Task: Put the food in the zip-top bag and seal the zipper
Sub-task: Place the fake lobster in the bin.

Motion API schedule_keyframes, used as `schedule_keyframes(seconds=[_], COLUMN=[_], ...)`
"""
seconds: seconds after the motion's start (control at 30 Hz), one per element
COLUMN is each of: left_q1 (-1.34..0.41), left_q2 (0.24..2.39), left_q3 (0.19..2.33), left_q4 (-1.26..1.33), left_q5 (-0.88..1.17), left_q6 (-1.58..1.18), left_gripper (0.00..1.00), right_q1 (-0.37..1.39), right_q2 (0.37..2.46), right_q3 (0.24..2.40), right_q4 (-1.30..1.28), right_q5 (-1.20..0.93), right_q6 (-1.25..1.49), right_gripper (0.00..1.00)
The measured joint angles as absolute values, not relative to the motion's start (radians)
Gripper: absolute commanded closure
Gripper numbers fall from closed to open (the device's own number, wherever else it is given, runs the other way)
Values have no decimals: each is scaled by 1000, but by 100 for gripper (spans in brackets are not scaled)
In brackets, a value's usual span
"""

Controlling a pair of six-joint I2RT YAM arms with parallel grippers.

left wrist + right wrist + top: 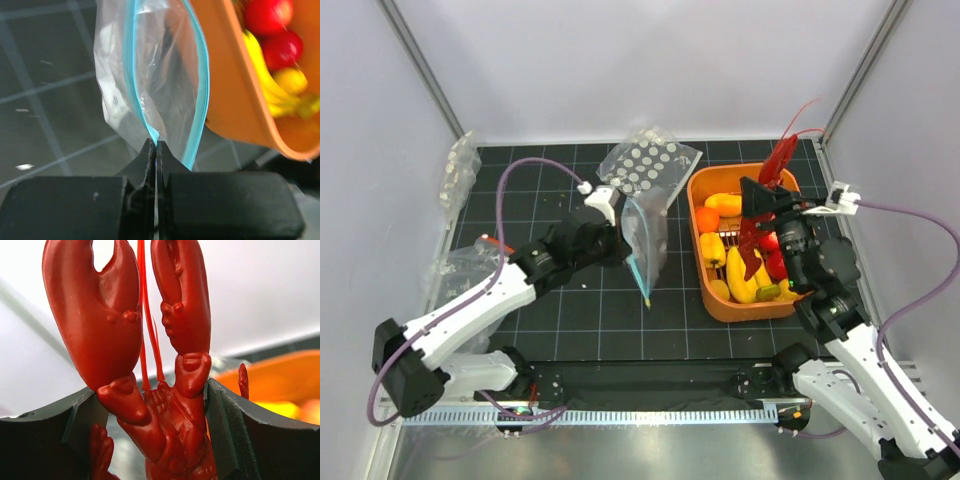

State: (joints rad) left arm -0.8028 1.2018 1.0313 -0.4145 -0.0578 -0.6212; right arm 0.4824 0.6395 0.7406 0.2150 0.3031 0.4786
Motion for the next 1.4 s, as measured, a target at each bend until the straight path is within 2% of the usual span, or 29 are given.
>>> schedule_keyframes(seconds=[0.2,0.3,0.43,0.53,0.57,0.77,0.83,1.1,1.17,1.4], left_q1=[-803,-803,-803,-803,-803,-803,-803,-803,-803,-803], left_q2=[1006,953,949,973,985,1079,1097,1088,1074,1028], left_q3=[971,955,952,951,951,952,952,952,951,939], left_q4=[-424,-425,-424,-429,-431,-463,-477,-485,-485,-483], left_q5=[-369,-459,-536,-578,-590,-642,-649,-686,-693,-701], left_q6=[-584,-571,-559,-547,-544,-536,-533,-523,-523,-524], left_gripper=[100,100,100,100,100,100,100,100,100,100], right_q1=[482,482,482,480,477,472,471,451,434,216], right_q2=[810,963,1065,1112,1128,1157,1131,1062,1062,1062], right_q3=[753,800,816,823,830,905,916,985,1000,1006], right_q4=[94,35,12,13,13,-62,-95,-258,-310,-512], right_q5=[402,397,376,338,319,278,309,448,497,509], right_q6=[412,397,394,394,395,402,403,431,458,603], right_gripper=[99,99,98,54,31,9,5,4,0,0])
